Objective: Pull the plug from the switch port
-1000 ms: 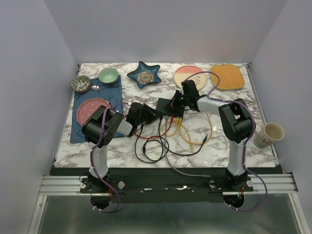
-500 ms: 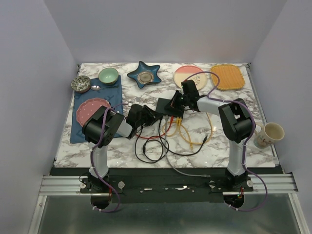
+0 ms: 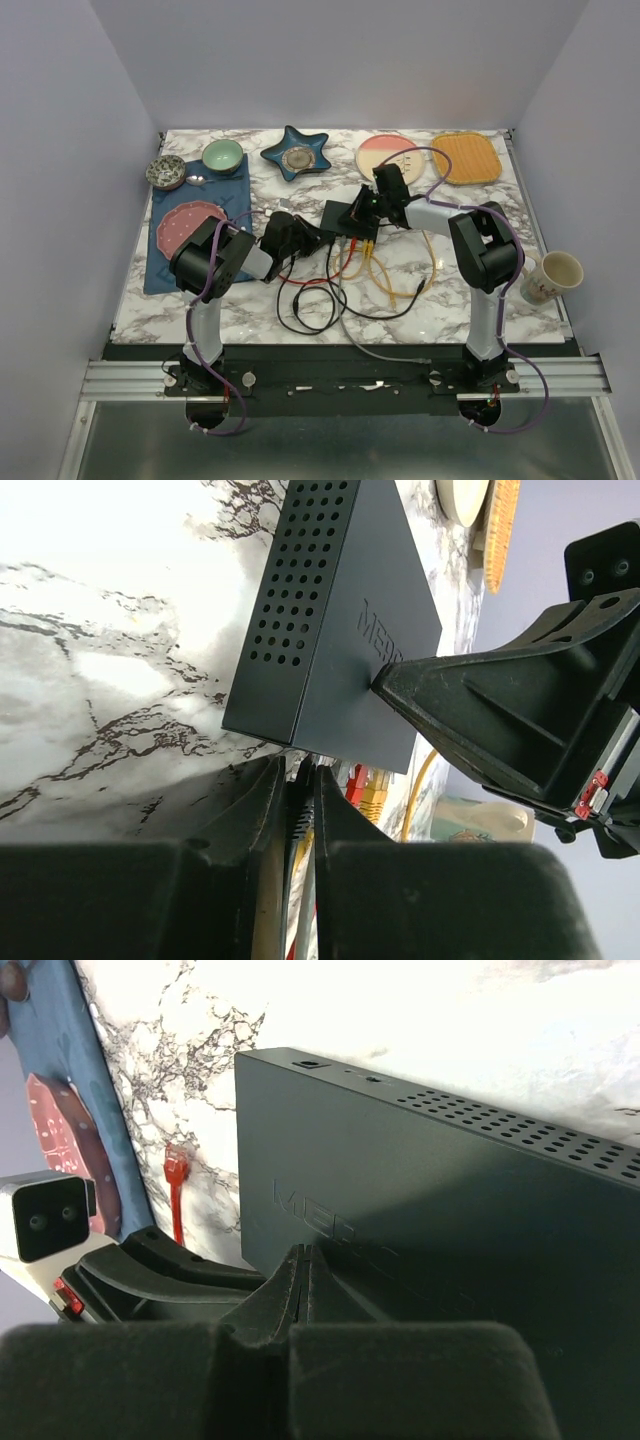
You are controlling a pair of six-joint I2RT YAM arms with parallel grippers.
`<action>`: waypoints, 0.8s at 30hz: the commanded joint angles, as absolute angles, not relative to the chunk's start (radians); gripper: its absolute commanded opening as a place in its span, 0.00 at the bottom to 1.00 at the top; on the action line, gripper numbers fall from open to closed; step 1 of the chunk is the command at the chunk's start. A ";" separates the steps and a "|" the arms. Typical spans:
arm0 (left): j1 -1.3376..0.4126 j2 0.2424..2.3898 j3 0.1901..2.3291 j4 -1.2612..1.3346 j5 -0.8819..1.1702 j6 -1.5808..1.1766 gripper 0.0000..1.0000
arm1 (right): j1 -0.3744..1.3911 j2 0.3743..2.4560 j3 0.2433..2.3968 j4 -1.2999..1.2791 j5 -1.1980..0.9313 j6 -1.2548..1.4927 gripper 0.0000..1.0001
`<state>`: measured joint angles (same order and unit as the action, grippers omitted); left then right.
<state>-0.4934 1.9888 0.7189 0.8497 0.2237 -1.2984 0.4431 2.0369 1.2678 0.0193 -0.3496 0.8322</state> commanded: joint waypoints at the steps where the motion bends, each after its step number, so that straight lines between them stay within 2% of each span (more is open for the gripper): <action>1: -0.509 2.059 0.700 0.675 0.207 -1.266 0.02 | 0.440 2.079 1.235 -0.026 -0.336 0.824 0.01; 3: -0.509 2.062 0.696 0.683 0.210 -1.267 0.00 | 0.440 2.068 1.227 -0.026 -0.327 0.824 0.01; 14: -0.509 2.074 0.673 0.739 0.222 -1.282 0.00 | 0.480 1.879 1.062 0.038 -0.294 0.811 0.01; 24: -0.511 2.060 0.666 0.738 0.233 -1.273 0.00 | 0.499 1.963 1.120 0.006 -0.321 0.811 0.01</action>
